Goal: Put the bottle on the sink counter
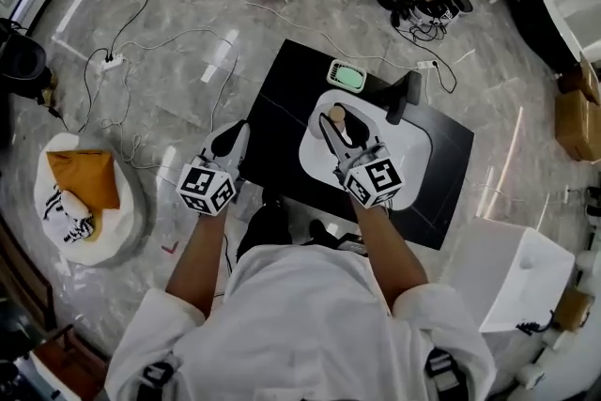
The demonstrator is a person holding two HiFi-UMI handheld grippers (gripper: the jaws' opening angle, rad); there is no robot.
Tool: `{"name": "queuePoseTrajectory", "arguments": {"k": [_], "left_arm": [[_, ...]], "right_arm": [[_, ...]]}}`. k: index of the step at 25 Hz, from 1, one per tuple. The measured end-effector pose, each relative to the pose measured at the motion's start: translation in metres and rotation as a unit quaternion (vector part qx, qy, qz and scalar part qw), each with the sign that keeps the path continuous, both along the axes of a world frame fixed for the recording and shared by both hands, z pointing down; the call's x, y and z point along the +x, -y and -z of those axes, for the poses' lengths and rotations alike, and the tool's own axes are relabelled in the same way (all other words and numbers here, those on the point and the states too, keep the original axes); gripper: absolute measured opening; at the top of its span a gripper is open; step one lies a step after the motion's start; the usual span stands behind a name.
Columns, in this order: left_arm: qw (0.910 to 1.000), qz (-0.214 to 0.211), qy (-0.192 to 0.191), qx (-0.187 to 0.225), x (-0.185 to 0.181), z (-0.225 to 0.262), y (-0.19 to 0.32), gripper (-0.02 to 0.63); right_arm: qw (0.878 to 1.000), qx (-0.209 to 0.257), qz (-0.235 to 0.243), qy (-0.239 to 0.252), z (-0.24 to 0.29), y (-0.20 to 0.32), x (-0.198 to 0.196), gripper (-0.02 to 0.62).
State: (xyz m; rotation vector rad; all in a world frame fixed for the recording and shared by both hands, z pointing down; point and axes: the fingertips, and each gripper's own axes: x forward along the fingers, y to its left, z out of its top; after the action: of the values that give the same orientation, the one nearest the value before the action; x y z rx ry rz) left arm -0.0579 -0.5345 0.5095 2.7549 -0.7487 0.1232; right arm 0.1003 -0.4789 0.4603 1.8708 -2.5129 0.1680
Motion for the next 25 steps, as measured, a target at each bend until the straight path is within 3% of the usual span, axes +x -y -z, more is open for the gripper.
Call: {"name": "queuePoseTrajectory", "arguments": {"k": [10, 25], "left_arm": [[0.9982, -0.057, 0.010, 0.013, 0.036, -0.020, 0.088, 0.017], [0.9982, -0.051, 0.030, 0.011, 0.101, -0.097, 0.182, 0.017]], "right_arm": [[0.998, 0.003, -0.053, -0.022, -0.017, 0.091, 0.005, 0.146], [0.995, -0.007, -0.099, -0.007, -0.118, 0.199, 0.061, 0.146]]}}
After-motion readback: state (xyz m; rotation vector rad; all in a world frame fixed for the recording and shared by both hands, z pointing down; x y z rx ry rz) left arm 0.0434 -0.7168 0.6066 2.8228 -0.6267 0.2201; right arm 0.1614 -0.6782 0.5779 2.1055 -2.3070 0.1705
